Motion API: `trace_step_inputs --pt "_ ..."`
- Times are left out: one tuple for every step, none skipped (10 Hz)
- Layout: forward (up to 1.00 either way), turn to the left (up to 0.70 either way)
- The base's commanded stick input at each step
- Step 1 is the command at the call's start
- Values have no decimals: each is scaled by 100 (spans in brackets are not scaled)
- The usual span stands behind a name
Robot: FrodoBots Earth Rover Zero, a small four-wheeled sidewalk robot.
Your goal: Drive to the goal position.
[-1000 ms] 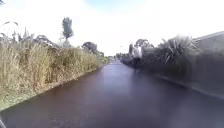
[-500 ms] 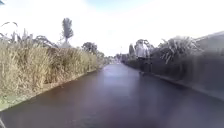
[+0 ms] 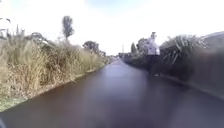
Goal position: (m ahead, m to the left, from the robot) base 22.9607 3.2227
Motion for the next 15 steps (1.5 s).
trace_step_inputs --pt "100 -15" --pt "100 -26" --pt "100 -26" --pt "100 -27" --pt "100 -4" --pt "100 -4" --pt "100 -18" --pt "100 -36" --pt "100 -14" --pt "100 -8" --pt "100 -34" --pt "100 -36" --pt "100 -25" --pt "100 -3" --pt "100 -1"
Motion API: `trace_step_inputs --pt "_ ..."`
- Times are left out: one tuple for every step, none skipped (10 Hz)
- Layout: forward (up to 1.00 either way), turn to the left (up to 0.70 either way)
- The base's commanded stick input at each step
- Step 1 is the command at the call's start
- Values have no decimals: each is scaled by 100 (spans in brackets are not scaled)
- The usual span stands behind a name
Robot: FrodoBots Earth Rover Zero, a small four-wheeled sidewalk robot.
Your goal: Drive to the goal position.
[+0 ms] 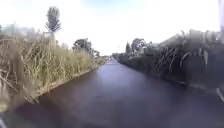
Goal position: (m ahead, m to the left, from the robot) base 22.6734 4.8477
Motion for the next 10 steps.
trace_step_inputs --pt "71 0" --pt "11 0" --pt "3 -2" --pt "5 0" --pt "5 0" --pt "5 0" --pt "5 0" --pt "5 0" --pt "5 0" --pt "5 0"
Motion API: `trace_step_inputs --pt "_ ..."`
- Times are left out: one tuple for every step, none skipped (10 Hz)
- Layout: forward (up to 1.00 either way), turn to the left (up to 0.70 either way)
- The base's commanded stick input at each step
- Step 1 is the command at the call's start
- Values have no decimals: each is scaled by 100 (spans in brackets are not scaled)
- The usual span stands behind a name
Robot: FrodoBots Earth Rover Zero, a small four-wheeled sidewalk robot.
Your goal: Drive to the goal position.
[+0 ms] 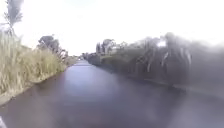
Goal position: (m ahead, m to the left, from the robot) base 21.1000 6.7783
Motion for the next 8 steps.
trace_step_inputs --pt "5 0" --pt "5 0" --pt "5 0" --pt "5 0" --pt "5 0" --pt "5 0" --pt "5 0" --pt "2 0"
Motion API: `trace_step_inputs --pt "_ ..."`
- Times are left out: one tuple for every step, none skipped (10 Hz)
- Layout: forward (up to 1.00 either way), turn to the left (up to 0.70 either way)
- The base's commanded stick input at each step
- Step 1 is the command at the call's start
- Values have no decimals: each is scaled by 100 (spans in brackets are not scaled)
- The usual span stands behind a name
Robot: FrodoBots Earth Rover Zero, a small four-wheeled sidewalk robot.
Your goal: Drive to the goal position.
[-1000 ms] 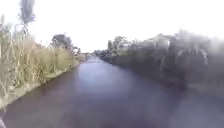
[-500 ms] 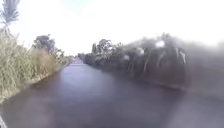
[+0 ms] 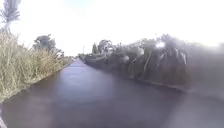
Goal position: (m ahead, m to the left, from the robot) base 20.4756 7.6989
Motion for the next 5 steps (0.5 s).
trace_step_inputs --pt "1 0" --pt "5 0" --pt "68 -2" --pt "100 -16" --pt "100 -40"
